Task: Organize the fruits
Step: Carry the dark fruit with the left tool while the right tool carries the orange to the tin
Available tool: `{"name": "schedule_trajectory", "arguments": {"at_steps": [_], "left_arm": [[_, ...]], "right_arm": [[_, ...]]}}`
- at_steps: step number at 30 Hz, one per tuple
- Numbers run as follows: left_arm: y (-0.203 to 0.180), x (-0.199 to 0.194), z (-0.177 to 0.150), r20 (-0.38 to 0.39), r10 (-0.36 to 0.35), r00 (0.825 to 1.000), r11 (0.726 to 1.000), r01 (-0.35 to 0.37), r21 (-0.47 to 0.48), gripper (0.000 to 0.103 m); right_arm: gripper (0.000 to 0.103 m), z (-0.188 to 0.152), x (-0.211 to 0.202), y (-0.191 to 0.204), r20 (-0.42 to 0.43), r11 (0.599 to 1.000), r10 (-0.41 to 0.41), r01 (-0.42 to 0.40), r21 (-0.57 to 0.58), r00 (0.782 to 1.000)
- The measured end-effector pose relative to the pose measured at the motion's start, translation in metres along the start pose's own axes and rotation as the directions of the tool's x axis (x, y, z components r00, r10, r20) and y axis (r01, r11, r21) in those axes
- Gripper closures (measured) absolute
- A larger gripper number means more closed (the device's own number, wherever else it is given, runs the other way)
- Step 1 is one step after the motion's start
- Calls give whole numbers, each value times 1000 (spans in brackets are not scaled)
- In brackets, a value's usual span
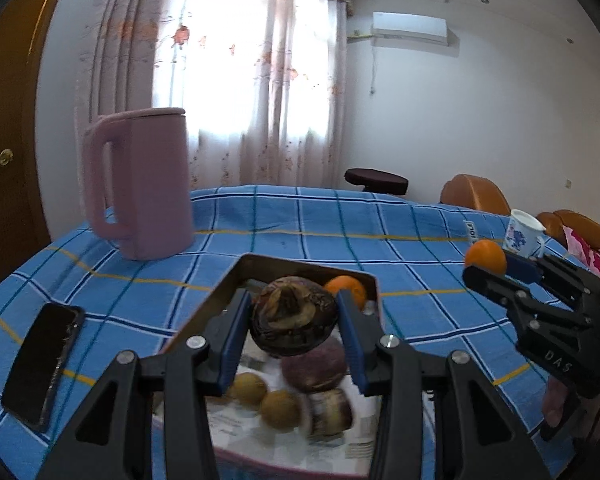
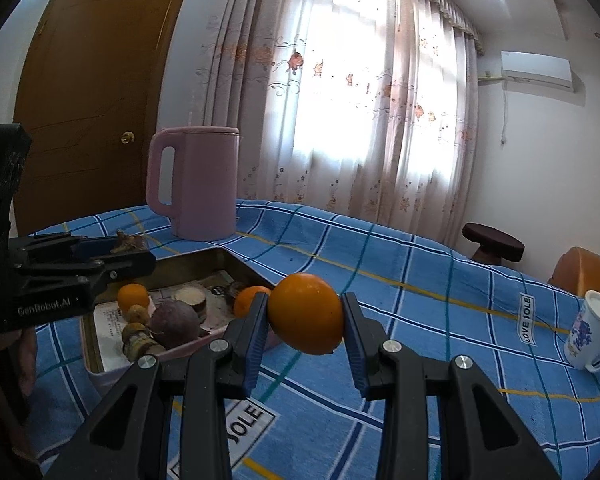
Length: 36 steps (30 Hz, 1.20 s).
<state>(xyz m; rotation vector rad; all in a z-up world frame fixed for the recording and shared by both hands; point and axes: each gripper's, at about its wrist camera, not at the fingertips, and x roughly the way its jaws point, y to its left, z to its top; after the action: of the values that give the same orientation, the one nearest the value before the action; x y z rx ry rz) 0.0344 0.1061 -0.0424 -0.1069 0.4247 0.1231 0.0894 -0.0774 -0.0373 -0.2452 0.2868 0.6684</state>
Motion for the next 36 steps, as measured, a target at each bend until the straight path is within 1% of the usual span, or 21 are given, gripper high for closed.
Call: {"name": "schedule_trajectory", "arguments": {"at_steps": [7,13,19,23,28,36], "left_arm": [[15,-1,3,-4,30,1000,999,-30,-14,58],[20,8,5,-36,50,998,999,-50,-1,58],[28,20,8,-75,66,995,998,-65,14,58],[31,25,9,-94,76,993,997,-74,26,58],[35,35,13,-129,80,988,996,-74,48,58],[39,52,12,-191,71,979,996,-61,57,58]], "right_arm": [[65,9,5,13,5,999,30,-30,-22,1000],[65,18,15,26,-3,998,52,-52,-43,999],[65,27,29,35,-30,996,72,-74,-50,997],[65,35,45,43,-62,994,84,-88,-58,995],[65,37,62,46,-108,994,93,-98,-44,990],[65,31,91,47,-217,993,111,-117,-15,970]]}}
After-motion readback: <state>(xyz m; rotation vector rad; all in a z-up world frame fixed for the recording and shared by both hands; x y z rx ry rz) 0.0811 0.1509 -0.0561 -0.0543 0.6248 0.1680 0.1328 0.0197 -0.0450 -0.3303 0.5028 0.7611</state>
